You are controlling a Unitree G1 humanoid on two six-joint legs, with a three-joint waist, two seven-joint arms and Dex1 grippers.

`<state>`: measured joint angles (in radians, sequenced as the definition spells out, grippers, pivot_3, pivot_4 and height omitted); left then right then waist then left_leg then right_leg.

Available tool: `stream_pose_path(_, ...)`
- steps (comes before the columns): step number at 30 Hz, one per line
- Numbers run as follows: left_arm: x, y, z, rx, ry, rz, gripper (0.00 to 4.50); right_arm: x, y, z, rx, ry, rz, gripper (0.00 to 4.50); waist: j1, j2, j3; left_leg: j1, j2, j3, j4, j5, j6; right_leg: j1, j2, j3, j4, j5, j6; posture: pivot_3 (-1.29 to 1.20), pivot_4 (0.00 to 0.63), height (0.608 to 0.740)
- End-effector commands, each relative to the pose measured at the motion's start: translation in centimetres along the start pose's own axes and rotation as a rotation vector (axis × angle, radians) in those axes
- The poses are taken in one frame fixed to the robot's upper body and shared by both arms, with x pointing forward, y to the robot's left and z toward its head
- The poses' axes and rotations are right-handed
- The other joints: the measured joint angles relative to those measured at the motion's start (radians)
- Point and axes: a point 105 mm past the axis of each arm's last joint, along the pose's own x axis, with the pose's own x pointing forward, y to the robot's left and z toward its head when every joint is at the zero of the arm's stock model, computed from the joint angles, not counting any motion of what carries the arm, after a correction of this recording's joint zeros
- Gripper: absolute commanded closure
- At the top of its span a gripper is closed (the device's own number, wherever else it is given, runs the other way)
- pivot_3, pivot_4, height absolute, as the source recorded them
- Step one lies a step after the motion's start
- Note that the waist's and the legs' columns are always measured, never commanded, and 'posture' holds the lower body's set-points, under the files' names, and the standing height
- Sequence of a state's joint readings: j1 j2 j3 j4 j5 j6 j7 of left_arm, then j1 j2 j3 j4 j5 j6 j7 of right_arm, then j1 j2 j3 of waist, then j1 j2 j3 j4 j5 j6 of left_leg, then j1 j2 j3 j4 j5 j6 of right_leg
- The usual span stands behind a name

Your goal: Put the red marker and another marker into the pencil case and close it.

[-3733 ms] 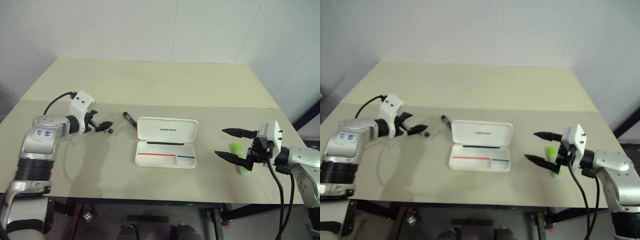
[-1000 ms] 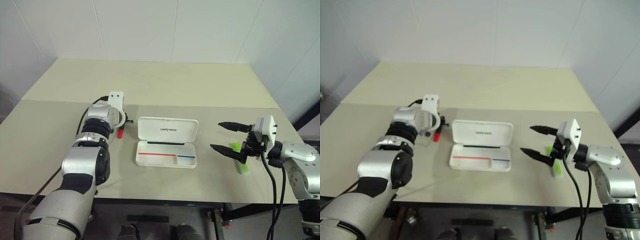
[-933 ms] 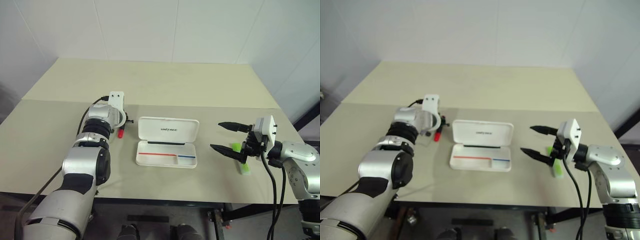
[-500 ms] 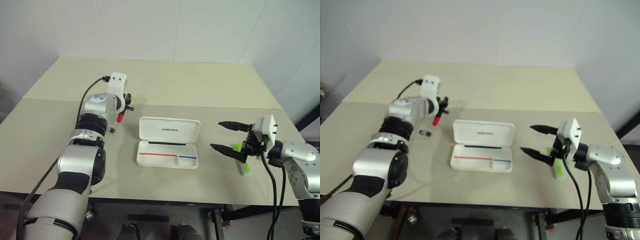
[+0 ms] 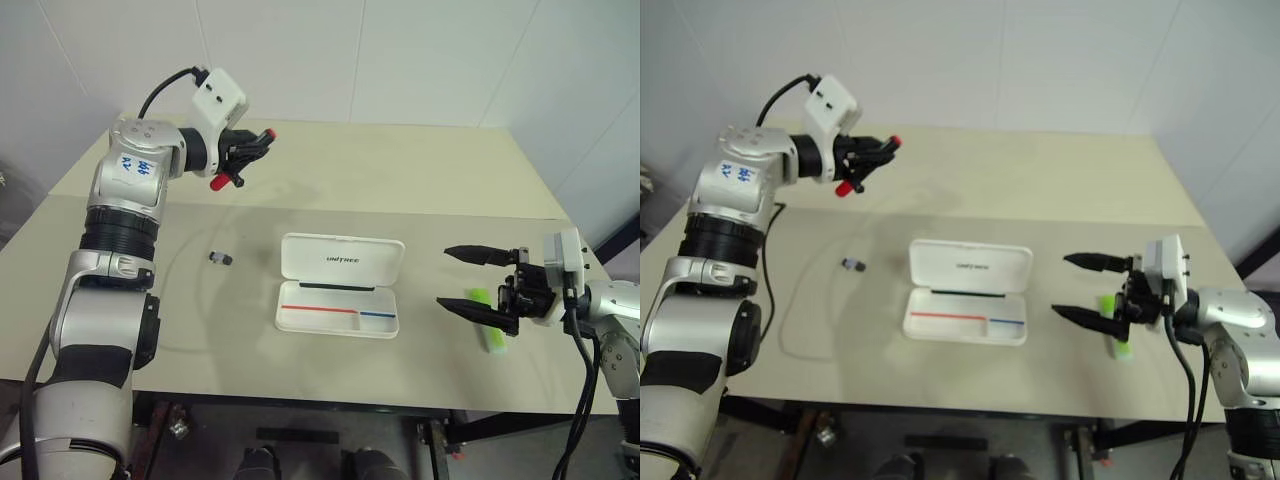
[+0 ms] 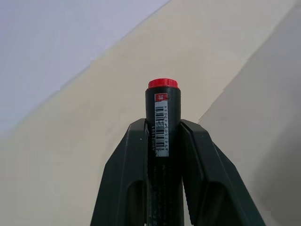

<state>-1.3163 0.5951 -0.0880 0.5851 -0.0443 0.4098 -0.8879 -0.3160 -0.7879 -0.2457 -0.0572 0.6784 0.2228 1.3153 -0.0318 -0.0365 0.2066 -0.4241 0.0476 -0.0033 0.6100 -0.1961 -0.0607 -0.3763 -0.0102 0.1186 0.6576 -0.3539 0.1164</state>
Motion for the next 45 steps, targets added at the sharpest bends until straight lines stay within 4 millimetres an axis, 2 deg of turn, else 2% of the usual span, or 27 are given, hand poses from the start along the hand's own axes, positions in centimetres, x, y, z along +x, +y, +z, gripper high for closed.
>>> stream_pose_path(1,-0.3,-1.3,2.7,0.08,-0.098,-0.069,3.88,-0.1,0.2,1.7,-0.043,-0.035,0.021,0.0,0.0,0.0,0.0,0.0,0.0,0.0,0.0,0.0,0.0,0.0,0.0,0.0,0.0,0.0,0.0,0.0,0.15,0.74)
stream_pose_path(7,0.0,-6.3,4.1,0.107,-0.158,-0.302,3.88,0.0,0.8,1.0,-0.026,-0.03,-0.004,0.0,-0.002,0.001,0.0,0.0,0.0,0.0,0.001,0.0,0.0,0.0,0.0,0.001,0.001,0.0,0.0,0.0,0.15,0.74)
stream_pose_path(15,0.3,-12.6,2.8,0.092,-0.066,-0.575,3.88,-0.3,0.6,0.5,-0.034,-0.001,-0.066,0.0,-0.004,0.001,0.001,0.001,0.0,0.0,0.002,0.0,0.001,0.0,0.0,0.001,0.002,0.0,0.0,0.0,0.15,0.74)
stream_pose_path(19,0.4,-14.5,2.7,0.067,-0.051,-0.648,3.88,-0.3,0.7,0.3,-0.036,0.004,-0.08,0.0,-0.004,0.001,0.001,0.001,0.0,0.0,0.003,0.0,0.001,0.0,0.0,0.002,0.002,0.0,0.0,0.0,0.15,0.74)
stream_pose_path(21,0.9,-15.4,1.9,0.056,-0.016,-0.668,3.88,-0.2,0.7,0.3,-0.037,0.003,-0.086,0.0,-0.004,0.001,0.001,0.001,0.0,0.0,0.003,0.0,0.001,0.0,0.0,0.002,0.002,0.0,0.0,0.0,0.15,0.74)
stream_pose_path(28,2.7,-17.7,-1.1,0.049,0.09,-0.704,3.88,-0.1,0.9,0.0,-0.037,0.009,-0.1,0.0,-0.005,0.001,0.001,0.001,0.0,0.0,0.003,0.0,0.001,0.0,0.0,0.003,0.002,0.0,0.0,0.0,0.15,0.74)
stream_pose_path(34,4.4,-18.4,-3.8,0.091,0.172,-0.687,3.88,-0.1,0.9,-0.1,-0.038,0.019,-0.119,0.0,-0.002,0.001,0.001,0.001,0.0,0.0,0.003,0.0,0.001,0.0,0.001,0.003,0.002,0.0,0.0,0.0,0.15,0.74)
stream_pose_path(45,6.2,-19.5,-5.0,0.127,0.163,-0.71,3.88,-0.1,1.0,-0.4,-0.036,0.03,-0.142,0.0,-0.002,0.001,0.001,0.001,0.0,0.001,0.003,-0.001,0.002,0.0,0.001,0.005,0.002,0.0,0.0,0.0,0.15,0.74)
